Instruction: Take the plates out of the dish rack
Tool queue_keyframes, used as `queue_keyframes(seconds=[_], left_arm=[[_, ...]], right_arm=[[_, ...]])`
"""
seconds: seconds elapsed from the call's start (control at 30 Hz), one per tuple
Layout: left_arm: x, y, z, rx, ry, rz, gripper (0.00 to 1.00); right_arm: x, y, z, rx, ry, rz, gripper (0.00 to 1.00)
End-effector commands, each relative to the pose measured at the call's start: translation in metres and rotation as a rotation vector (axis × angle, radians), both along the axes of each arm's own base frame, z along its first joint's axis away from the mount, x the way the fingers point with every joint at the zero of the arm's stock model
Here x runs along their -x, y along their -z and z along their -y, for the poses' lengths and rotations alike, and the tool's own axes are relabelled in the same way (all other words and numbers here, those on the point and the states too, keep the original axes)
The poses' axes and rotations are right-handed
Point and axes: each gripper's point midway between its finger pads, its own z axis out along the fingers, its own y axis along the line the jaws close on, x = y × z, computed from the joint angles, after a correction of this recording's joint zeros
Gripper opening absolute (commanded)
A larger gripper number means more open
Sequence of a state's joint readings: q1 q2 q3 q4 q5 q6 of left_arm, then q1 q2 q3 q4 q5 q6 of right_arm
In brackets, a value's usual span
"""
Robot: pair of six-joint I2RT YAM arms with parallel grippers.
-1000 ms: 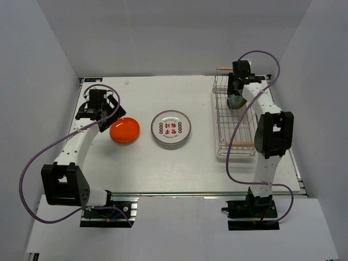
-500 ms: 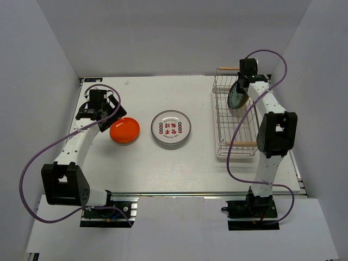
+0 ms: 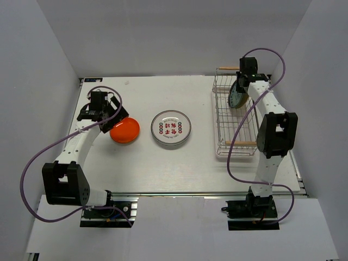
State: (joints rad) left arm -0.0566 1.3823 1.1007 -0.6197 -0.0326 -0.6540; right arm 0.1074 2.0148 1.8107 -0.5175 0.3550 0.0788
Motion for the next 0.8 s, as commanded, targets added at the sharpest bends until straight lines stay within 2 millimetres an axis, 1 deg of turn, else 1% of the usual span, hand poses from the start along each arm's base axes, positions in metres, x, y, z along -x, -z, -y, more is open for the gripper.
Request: queue_keyframes(seconds=[0.0,0.1,0.13,0.17,0.2,0.27,0.33,0.37,0.4,0.43,0.47,0.5,0.53,0.57,0.6,0.63,0.67,0.7,0.73,0.77], left_arm=[[-0.003,-0.007,0.006,0.017,0.028,0.033,0.98],[-0.003,-0.008,0.007,0.02,0.03,0.041,0.98],[-0.002,-0.008,0.007,0.021,0.029,0.041,0.98],[-0.002,-0.01,0.012,0.045,0.051,0.046,0.98],[-0.001,-0.013,0.014,0.052,0.059,0.053,0.98],[-0.001,-0.017,0.017,0.065,0.073,0.065,0.98],[0.001,-0.022,0.021,0.081,0.091,0.079,0.98],[0.001,-0.026,0.023,0.088,0.097,0.088,0.98],[0.001,-0.028,0.024,0.094,0.104,0.097,0.98],[0.003,-0.034,0.028,0.11,0.12,0.113,0.98],[0.003,-0.037,0.03,0.118,0.134,0.122,0.98],[0.003,-0.042,0.034,0.131,0.154,0.141,0.98],[0.005,-0.049,0.04,0.157,0.186,0.16,0.98],[0.006,-0.052,0.044,0.17,0.201,0.175,0.98],[0.004,-0.056,0.047,0.182,0.215,0.2,0.98],[0.005,-0.059,0.051,0.202,0.228,0.215,0.98],[0.006,-0.064,0.054,0.215,0.244,0.236,0.98],[0.004,-0.069,0.057,0.227,0.261,0.267,0.98],[0.007,-0.072,0.067,0.258,0.301,0.271,0.98],[0.007,-0.074,0.072,0.279,0.331,0.283,0.98]], right_arm=[[-0.002,-0.079,0.006,0.02,0.003,0.17,0.0],[0.004,-0.09,0.008,0.027,0.001,0.18,0.0],[0.008,-0.1,0.008,0.031,-0.005,0.193,0.0],[0.01,-0.104,0.007,0.033,-0.01,0.199,0.0],[0.016,-0.113,0.008,0.034,-0.01,0.207,0.0],[0.023,-0.123,0.008,0.031,-0.016,0.218,0.0],[0.033,-0.139,0.0,-0.001,-0.054,0.243,0.0],[0.038,-0.14,-0.002,-0.019,-0.068,0.242,0.0],[0.047,-0.153,-0.008,-0.042,-0.094,0.271,0.0],[0.052,-0.157,-0.021,-0.093,-0.151,0.281,0.0],[0.06,-0.148,-0.029,-0.138,-0.168,0.265,0.0],[0.071,-0.162,-0.037,-0.182,-0.2,0.301,0.0],[0.078,-0.167,-0.054,-0.253,-0.272,0.318,0.0],[0.086,-0.167,-0.069,-0.314,-0.33,0.316,0.0],[0.1,-0.161,-0.079,-0.38,-0.358,0.301,0.0],[0.111,-0.166,-0.103,-0.468,-0.46,0.301,0.0],[0.119,-0.163,-0.113,-0.521,-0.501,0.287,0.0],[0.13,-0.154,-0.125,-0.601,-0.527,0.254,0.0],[0.143,-0.158,-0.151,-0.69,-0.646,0.235,0.0],[0.152,-0.155,-0.162,-0.739,-0.689,0.204,0.0]])
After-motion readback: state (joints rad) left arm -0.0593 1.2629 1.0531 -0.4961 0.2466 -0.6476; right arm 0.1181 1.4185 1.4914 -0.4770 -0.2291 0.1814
